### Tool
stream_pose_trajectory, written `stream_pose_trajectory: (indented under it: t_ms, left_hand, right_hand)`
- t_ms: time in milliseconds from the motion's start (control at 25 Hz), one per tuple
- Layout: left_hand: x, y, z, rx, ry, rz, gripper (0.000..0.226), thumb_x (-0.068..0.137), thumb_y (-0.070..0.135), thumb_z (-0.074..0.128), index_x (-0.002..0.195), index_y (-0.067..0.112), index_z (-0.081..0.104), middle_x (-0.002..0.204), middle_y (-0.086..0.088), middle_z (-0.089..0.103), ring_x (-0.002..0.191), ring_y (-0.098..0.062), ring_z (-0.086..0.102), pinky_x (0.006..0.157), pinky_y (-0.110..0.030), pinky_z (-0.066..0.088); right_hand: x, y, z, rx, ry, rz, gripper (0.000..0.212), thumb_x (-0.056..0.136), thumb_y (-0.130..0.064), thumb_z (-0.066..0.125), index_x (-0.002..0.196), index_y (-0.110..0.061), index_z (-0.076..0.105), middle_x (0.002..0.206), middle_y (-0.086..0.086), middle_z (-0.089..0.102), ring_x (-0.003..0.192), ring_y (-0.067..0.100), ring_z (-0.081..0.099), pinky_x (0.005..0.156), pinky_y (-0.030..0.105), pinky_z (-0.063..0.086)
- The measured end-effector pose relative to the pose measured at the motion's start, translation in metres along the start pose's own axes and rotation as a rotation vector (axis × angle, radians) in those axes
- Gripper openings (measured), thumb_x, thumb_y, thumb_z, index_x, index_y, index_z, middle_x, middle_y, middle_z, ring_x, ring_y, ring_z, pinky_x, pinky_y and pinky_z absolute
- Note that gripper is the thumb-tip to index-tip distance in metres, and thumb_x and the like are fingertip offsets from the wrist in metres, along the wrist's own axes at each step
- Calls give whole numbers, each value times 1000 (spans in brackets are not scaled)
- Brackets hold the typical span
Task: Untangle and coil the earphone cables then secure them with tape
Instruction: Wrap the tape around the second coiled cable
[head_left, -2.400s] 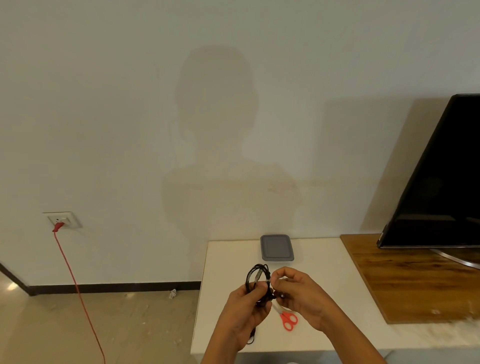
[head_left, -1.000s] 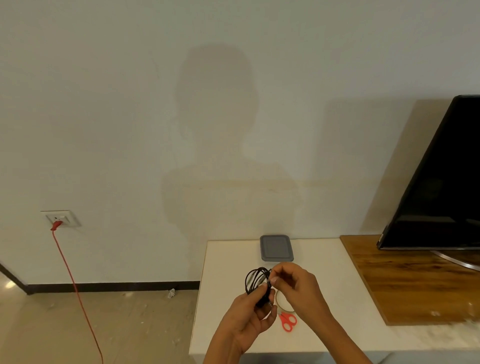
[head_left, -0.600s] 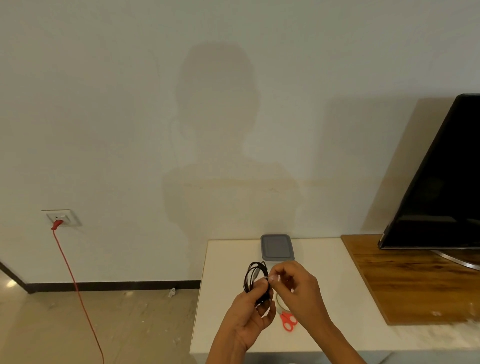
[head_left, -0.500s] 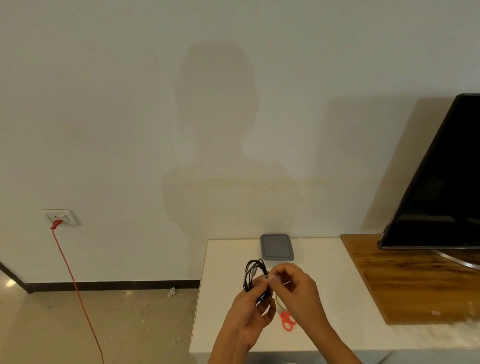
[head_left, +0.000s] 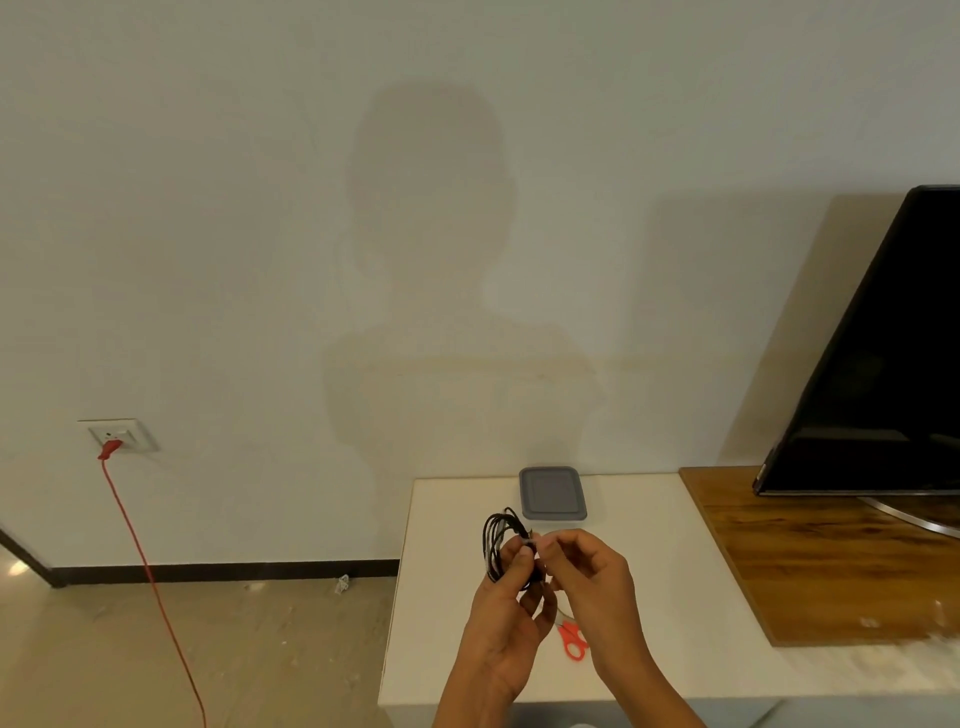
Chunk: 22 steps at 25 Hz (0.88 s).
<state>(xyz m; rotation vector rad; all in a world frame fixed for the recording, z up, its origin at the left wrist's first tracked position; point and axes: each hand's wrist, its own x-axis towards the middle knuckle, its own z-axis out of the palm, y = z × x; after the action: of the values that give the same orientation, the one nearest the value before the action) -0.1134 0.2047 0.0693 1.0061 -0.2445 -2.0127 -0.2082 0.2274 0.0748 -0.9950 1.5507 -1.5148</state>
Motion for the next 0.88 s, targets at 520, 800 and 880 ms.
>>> stream_pose_trajectory:
  t_ms: [520, 800, 880]
  left_hand:
    - [-2, 1, 2, -37, -21, 22, 20, 90, 9, 59, 108, 9, 68, 75, -9, 69, 76, -19, 62, 69, -32, 50]
    - [2, 0, 2, -34, 8, 81, 27, 85, 24, 64, 106, 8, 69, 81, -11, 66, 82, -22, 60, 78, -39, 50]
    - [2, 0, 3, -66, 15, 87, 24, 88, 20, 61, 107, 8, 68, 79, -9, 66, 78, -20, 60, 74, -36, 51]
  right_hand:
    - [8, -4, 1, -92, 41, -70, 11, 84, -20, 69, 77, -28, 70, 70, -15, 71, 69, 7, 67, 57, 16, 53]
    - [1, -1, 10, -4, 55, 95, 8, 83, -29, 70, 79, -24, 74, 72, -4, 74, 74, 15, 70, 68, 26, 56]
    - [0, -3, 13, 68, 76, 161, 9, 82, -29, 70, 79, -21, 75, 73, -1, 74, 74, 16, 70, 66, 23, 54]
